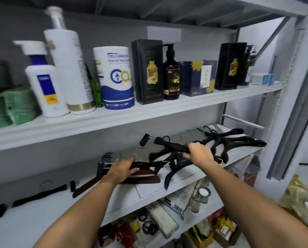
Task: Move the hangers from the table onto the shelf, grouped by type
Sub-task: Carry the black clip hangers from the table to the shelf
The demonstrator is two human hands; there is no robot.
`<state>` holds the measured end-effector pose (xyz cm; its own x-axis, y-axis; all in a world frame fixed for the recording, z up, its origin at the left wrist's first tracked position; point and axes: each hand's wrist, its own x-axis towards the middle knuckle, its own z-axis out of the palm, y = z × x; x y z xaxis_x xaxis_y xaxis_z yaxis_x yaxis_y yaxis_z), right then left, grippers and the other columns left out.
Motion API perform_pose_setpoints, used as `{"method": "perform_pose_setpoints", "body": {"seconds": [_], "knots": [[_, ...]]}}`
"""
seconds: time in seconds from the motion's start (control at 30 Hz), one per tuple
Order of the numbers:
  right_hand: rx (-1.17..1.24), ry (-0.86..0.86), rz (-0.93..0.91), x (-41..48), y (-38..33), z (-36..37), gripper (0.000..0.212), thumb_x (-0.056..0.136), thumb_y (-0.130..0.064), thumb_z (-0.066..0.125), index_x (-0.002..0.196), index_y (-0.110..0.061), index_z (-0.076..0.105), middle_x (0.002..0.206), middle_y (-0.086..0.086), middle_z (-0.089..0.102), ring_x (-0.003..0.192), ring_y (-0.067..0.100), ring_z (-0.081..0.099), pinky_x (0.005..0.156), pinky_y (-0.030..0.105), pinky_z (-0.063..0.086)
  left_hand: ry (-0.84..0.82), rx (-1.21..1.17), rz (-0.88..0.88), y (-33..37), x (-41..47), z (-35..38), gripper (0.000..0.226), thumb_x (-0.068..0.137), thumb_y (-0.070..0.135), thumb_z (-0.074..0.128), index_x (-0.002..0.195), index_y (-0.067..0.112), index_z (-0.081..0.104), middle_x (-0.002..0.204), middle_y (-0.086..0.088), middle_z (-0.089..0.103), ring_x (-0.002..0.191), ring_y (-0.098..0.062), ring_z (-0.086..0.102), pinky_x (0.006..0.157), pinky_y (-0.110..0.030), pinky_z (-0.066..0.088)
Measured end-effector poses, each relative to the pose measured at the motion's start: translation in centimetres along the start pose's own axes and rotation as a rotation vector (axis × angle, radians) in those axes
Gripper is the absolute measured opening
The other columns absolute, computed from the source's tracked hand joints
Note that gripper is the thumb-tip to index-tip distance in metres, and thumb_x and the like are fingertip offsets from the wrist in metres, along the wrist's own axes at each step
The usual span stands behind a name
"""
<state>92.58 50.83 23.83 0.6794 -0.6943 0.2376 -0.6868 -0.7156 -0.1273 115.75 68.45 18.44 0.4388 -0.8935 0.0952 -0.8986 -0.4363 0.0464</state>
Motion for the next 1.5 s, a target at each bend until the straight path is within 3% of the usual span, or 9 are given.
{"method": "perform_pose_setpoints", "body": {"seconds": [0.27,0.47,0.67,0.77,0.93,1.03,1.17,1.33,1.5], "knots": [[0.022,-0.15,-0.156,1.8,-7.0,2.6,0.029,0.096,-0.035,0.052,0.113,-0.012,0.057,0.107,0.012,0.065,0.098,0.032,0.063,0.068,0.033,0.04,0.031,-0.028,-0.214,-5.6,-7.7,0.0,0.038,0.095,0.046,0.046,0.121,0.019,0.051,0.119,-0.003,0.064,0.11,-0.023,0.058,0.095,-0.033,0.037],[0.077,-0.13,-0.32,0.3,-13.3,6.2,0.031,0.096,-0.038,0.053,0.112,-0.012,0.056,0.1,0.011,0.067,0.094,0.032,0.064,0.067,0.033,0.041,-0.005,-0.053,-0.392,-10.3,-15.1,0.6,0.037,0.095,0.043,0.048,0.12,0.015,0.049,0.119,-0.004,0.06,0.114,-0.024,0.054,0.1,-0.04,0.036],[0.101,-0.123,-0.433,-0.7,-19.4,7.9,0.029,0.094,-0.038,0.055,0.11,-0.014,0.057,0.101,0.009,0.068,0.094,0.03,0.064,0.064,0.032,0.04,0.019,-0.065,-0.465,-15.6,-20.4,0.7,0.022,0.095,0.042,0.049,0.091,0.021,0.044,0.091,0.005,0.051,0.09,-0.021,0.053,0.088,-0.038,0.037],[0.141,-0.142,-0.429,-0.3,-22.9,8.9,0.029,0.093,-0.036,0.056,0.112,-0.014,0.058,0.098,0.008,0.068,0.092,0.03,0.065,0.066,0.033,0.043,0.017,-0.101,-0.468,-19.6,-21.8,1.0,0.024,0.094,0.042,0.05,0.088,0.019,0.044,0.092,0.002,0.053,0.083,-0.018,0.05,0.079,-0.035,0.037],[0.083,-0.191,-0.369,0.5,-29.7,10.7,0.028,0.095,-0.036,0.053,0.115,-0.016,0.056,0.101,0.007,0.067,0.095,0.028,0.064,0.071,0.034,0.046,-0.059,-0.108,-0.468,-26.8,-21.9,1.8,0.029,0.097,0.032,0.048,0.11,0.006,0.052,0.11,-0.009,0.057,0.101,-0.025,0.055,0.073,-0.029,0.032],[0.062,-0.207,-0.363,0.8,-33.9,12.1,0.027,0.095,-0.035,0.053,0.115,-0.017,0.055,0.102,0.007,0.066,0.096,0.028,0.064,0.071,0.033,0.045,-0.063,-0.196,-0.489,-30.8,-21.8,3.3,0.027,0.097,0.025,0.05,0.115,0.005,0.05,0.117,-0.012,0.055,0.11,-0.028,0.054,0.083,-0.031,0.04],[0.055,-0.204,-0.358,1.1,-38.0,13.6,0.027,0.095,-0.034,0.053,0.116,-0.017,0.054,0.101,0.007,0.065,0.094,0.027,0.064,0.07,0.033,0.044,-0.148,-0.192,-0.449,-35.4,-21.3,5.3,0.038,0.098,0.03,0.048,0.127,0.006,0.047,0.127,-0.012,0.051,0.116,-0.026,0.051,0.097,-0.032,0.038],[0.012,-0.227,-0.319,0.5,-40.1,15.4,0.028,0.095,-0.034,0.052,0.117,-0.017,0.054,0.102,0.008,0.065,0.094,0.028,0.065,0.076,0.037,0.05,-0.189,-0.192,-0.375,-38.7,-20.6,8.3,0.04,0.096,0.035,0.048,0.124,0.008,0.05,0.125,-0.011,0.05,0.118,-0.027,0.047,0.097,-0.034,0.039],[-0.034,-0.246,-0.293,0.5,-41.0,16.8,0.026,0.095,-0.032,0.052,0.114,-0.015,0.053,0.101,0.008,0.065,0.093,0.03,0.065,0.069,0.034,0.046,-0.091,-0.23,-0.324,-40.3,-19.5,10.1,0.041,0.096,0.034,0.049,0.128,0.009,0.05,0.126,-0.011,0.048,0.117,-0.026,0.046,0.095,-0.033,0.037]]}}
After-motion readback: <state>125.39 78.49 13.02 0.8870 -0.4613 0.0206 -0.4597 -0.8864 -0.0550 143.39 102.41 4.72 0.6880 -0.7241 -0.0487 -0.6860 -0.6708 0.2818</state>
